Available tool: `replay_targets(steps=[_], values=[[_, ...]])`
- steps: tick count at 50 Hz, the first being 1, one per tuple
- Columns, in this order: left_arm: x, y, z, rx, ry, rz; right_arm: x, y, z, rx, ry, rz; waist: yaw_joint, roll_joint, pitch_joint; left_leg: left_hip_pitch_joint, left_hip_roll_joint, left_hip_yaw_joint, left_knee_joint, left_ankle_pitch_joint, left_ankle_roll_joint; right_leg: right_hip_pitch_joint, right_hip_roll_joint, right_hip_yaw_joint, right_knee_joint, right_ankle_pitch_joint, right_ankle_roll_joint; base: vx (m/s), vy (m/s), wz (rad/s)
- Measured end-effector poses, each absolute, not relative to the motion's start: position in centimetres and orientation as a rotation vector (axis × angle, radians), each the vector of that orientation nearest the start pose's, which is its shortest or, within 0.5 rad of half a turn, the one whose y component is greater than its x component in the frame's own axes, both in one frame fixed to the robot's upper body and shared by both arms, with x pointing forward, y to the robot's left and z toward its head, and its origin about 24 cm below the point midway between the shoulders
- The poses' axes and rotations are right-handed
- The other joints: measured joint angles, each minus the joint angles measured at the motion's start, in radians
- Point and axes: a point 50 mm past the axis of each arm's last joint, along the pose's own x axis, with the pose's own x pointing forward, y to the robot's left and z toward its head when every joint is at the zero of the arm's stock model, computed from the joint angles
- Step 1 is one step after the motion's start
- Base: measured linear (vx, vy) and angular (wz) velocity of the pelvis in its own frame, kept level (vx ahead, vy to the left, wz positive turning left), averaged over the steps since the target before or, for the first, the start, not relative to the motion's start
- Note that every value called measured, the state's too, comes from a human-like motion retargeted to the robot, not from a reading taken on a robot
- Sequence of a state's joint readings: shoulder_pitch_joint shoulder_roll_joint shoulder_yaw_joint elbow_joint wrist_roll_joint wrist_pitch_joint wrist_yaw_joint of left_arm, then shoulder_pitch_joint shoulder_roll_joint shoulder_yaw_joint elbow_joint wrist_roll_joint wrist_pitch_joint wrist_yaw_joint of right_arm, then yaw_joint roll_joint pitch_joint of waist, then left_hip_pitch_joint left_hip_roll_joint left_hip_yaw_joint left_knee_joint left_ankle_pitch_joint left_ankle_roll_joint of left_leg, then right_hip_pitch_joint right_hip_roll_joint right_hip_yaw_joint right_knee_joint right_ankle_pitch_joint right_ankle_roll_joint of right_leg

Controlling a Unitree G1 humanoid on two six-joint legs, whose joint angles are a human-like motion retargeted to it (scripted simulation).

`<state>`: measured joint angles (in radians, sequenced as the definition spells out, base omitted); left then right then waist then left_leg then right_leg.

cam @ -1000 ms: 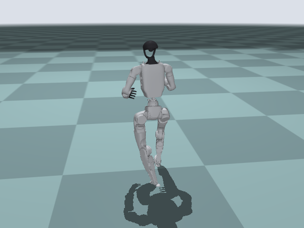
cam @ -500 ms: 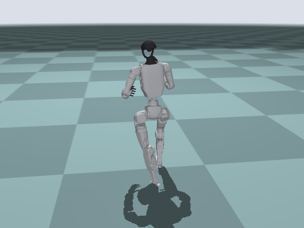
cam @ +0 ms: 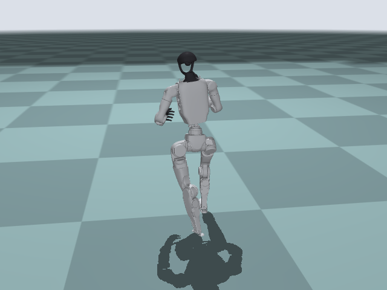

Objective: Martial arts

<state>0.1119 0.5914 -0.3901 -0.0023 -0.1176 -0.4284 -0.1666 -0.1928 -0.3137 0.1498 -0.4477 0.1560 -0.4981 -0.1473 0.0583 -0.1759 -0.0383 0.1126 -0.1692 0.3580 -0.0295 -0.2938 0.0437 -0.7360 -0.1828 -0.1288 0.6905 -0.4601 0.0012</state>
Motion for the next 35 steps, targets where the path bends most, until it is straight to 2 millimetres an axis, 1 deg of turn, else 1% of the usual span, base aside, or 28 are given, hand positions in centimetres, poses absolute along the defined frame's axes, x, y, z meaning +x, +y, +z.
replay_targets(steps=[5,9,13,17,20,22,23,25,27,28,30,32,33,35], values=[[20.4,16.0,4.4,0.37,-0.171,-0.613,21.5,-13.0,21.3,0.052,-1.056,0.242,0.008,-0.004,0.011,-0.022,-0.007,0.001,0.0,0.0,0.014,-0.024,-0.001,0.004,-0.001,-0.002,-0.002,0.0,0.0,0.0],[20.6,15.9,5.6,0.389,-0.229,-0.621,21.6,-12.1,20.3,0.084,-0.999,0.277,-0.001,-0.006,0.023,-0.043,-0.013,0.0,0.001,-0.001,0.025,-0.053,0.0,0.013,0.011,-0.01,-0.01,0.0,0.0,0.0],[20.9,15.2,7.4,0.412,-0.328,-0.645,21.7,-11.5,19.2,0.107,-0.941,0.295,-0.028,-0.011,0.035,-0.067,-0.015,-0.006,0.01,-0.007,0.034,-0.09,0.002,0.026,0.039,-0.028,-0.022,0.07,-0.03,-0.05],[21.0,14.2,9.4,0.44,-0.444,-0.676,21.6,-11.5,18.3,0.116,-0.908,0.295,-0.073,-0.015,0.058,-0.108,-0.011,-0.024,0.068,-0.039,0.046,-0.13,0.006,0.05,0.085,-0.056,-0.041,0.12,-0.05,0.07],[21.0,13.2,11.4,0.464,-0.556,-0.705,21.4,-11.4,17.7,0.101,-0.883,0.304,-0.117,-0.02,0.082,-0.159,0.001,-0.054,0.167,-0.089,0.058,-0.153,0.019,0.08,0.123,-0.072,-0.05,0.16,-0.05,0.26],[20.9,12.5,12.8,0.476,-0.638,-0.726,21.3,-11.3,17.3,0.067,-0.862,0.329,-0.148,-0.022,0.106,-0.214,0.014,-0.085,0.292,-0.147,0.067,-0.157,0.035,0.104,0.149,-0.078,-0.052,0.17,-0.04,0.4],[20.9,12.2,13.5,0.479,-0.678,-0.737,21.2,-11.2,17.1,0.045,-0.851,0.346,-0.162,-0.023,0.121,-0.251,0.024,-0.106,0.379,-0.182,0.07,-0.155,0.046,0.115,0.163,-0.079,-0.053,0.15,-0.03,0.31],[20.7,11.6,15.0,0.48,-0.759,-0.752,21.1,-10.9,16.9,-0.007,-0.843,0.39,-0.169,0.002,0.173,-0.387,0.063,-0.241,0.707,-0.286,0.056,-0.134,0.103,0.109,0.194,-0.083,-0.067,0.11,-0.02,0.08],[20.4,11.1,15.9,0.466,-0.807,-0.771,21.0,-10.6,17.0,-0.067,-0.851,0.444,-0.148,0.035,0.232,-0.528,0.113,-0.301,1.053,-0.298,0.034,-0.121,0.156,0.09,0.257,-0.085,-0.094,0.04,0.05,0.05],[20.2,10.9,16.3,0.454,-0.823,-0.78,20.9,-10.4,17.5,-0.102,-0.874,0.473,-0.129,0.056,0.267,-0.611,0.138,-0.323,1.239,-0.301,0.032,-0.115,0.182,0.079,0.291,-0.086,-0.109,0.01,0.1,0.12],[19.8,10.7,17.0,0.436,-0.847,-0.801,20.8,-10.2,19.4,-0.194,-0.976,0.531,-0.081,0.11,0.346,-0.802,0.164,-0.372,1.631,-0.246,0.008,-0.106,0.24,0.06,0.351,-0.086,-0.136,0.0,0.14,0.18],[19.6,11.2,17.0,0.453,-0.812,-0.821,20.1,-10.0,22.7,-0.317,-1.151,0.591,-0.046,0.119,0.425,-1.021,0.079,-0.368,1.992,-0.172,-0.026,-0.099,0.245,0.1,0.406,-0.08,-0.126,-0.02,0.2,0.63],[19.4,11.7,16.7,0.47,-0.777,-0.833,19.5,-10.0,24.3,-0.386,-1.251,0.617,-0.038,0.11,0.465,-1.142,0.01,-0.334,2.17,-0.138,-0.046,-0.092,0.225,0.138,0.434,-0.079,-0.109,-0.03,0.24,1.11],[19.0,12.8,15.9,0.507,-0.685,-0.857,17.8,-9.8,27.1,-0.506,-1.434,0.654,-0.041,0.098,0.536,-1.401,-0.107,-0.199,2.484,-0.066,-0.079,-0.068,0.162,0.208,0.483,-0.087,-0.068,-0.03,0.26,1.35]])
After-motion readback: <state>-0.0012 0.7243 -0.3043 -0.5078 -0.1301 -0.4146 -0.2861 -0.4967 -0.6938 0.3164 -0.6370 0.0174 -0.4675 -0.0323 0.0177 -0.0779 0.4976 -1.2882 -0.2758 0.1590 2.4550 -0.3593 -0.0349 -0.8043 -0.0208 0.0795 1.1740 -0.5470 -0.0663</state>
